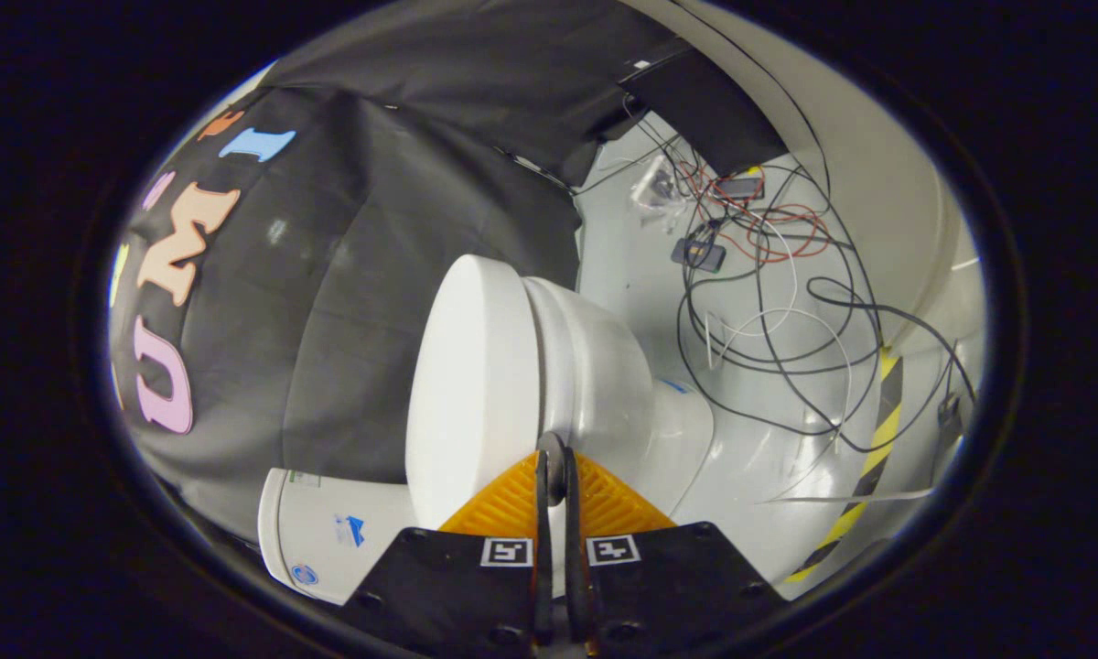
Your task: Open the toilet lid.
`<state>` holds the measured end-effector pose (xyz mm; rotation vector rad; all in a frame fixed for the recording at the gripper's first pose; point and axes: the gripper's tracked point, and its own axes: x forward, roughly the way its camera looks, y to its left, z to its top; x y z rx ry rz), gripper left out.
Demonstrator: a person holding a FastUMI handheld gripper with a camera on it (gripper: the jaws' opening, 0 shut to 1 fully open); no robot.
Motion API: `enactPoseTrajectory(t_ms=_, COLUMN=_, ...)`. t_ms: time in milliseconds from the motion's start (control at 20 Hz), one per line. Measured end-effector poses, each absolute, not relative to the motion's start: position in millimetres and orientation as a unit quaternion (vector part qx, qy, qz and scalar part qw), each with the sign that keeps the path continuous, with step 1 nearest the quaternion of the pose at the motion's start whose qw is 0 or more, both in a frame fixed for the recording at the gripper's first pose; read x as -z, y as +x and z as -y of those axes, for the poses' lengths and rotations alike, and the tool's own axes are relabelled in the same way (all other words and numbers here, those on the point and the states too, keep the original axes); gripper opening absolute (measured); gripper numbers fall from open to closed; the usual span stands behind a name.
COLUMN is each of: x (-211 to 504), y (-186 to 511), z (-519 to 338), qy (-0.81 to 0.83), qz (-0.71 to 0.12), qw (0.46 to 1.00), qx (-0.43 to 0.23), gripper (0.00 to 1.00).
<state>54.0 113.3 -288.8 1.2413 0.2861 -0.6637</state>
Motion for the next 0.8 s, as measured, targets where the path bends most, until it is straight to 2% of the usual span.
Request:
enactPoseTrajectory(t_ms=350, x=229, y=60, z=-124, qy=0.526, qz=-0.105, qw=0.796, qx=0.28, gripper=0.07)
enactPoseTrajectory(t_ms=800, x=139, y=79, z=-162, qy=0.391, qz=-0.083, qw=0.891, qx=0.216, gripper=0.07)
